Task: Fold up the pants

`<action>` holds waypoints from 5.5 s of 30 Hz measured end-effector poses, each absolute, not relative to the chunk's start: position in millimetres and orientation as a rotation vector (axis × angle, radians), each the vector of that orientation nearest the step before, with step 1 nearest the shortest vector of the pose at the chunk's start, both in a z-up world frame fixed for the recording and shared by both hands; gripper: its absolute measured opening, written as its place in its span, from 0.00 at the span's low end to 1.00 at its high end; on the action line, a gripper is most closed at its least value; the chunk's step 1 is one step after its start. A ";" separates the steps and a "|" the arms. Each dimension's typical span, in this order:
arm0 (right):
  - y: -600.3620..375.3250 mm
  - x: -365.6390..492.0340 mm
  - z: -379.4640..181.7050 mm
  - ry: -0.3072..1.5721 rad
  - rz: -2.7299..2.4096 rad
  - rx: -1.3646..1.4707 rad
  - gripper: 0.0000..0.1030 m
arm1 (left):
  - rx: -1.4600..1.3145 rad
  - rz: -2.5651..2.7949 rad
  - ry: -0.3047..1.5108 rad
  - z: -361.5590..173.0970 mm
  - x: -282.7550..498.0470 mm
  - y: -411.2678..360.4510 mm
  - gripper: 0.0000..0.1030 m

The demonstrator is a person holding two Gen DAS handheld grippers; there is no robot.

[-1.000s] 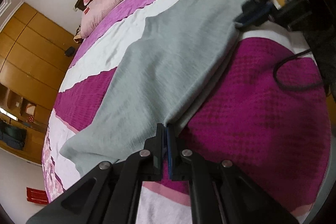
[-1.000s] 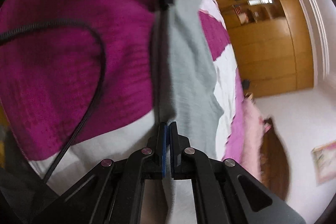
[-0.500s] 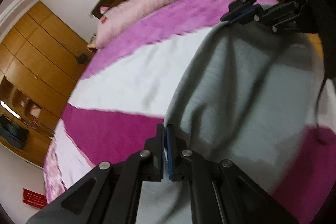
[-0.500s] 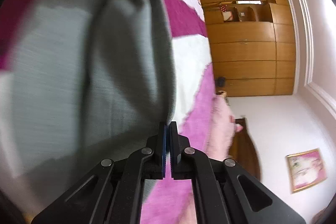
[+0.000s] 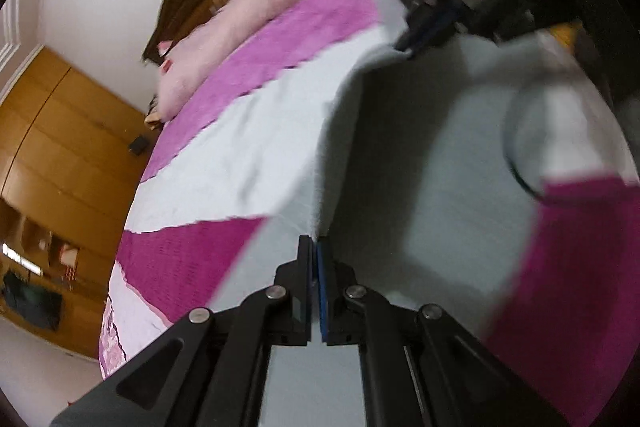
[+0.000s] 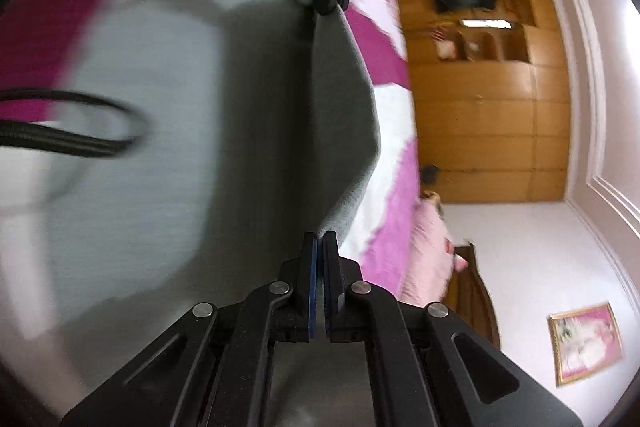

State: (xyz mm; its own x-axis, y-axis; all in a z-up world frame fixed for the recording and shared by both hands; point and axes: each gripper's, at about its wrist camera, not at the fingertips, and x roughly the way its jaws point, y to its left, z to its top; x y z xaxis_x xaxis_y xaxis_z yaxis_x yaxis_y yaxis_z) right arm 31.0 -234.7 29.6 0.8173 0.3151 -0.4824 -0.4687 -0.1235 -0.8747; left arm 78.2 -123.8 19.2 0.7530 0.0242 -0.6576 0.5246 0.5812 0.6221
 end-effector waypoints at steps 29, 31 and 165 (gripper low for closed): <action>-250.4 -55.7 -26.2 0.081 0.712 -1.619 0.07 | 0.882 -0.366 0.837 -20.7 8.9 -133.6 0.09; -256.5 -58.6 -10.5 0.135 0.720 -1.524 0.30 | 0.753 -0.391 0.864 -6.5 3.2 -129.8 0.13; 53.2 48.8 59.8 0.694 1.082 -0.791 0.13 | -0.174 0.092 1.044 23.1 15.5 153.9 0.38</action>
State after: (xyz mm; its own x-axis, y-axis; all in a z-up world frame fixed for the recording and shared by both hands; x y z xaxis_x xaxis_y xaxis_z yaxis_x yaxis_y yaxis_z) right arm 48.8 53.2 59.8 0.3189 0.4894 -0.8116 -0.9418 0.2598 -0.2134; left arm 15.5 153.9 23.1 0.5003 -0.0071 -0.8658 -0.1584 0.9823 -0.0996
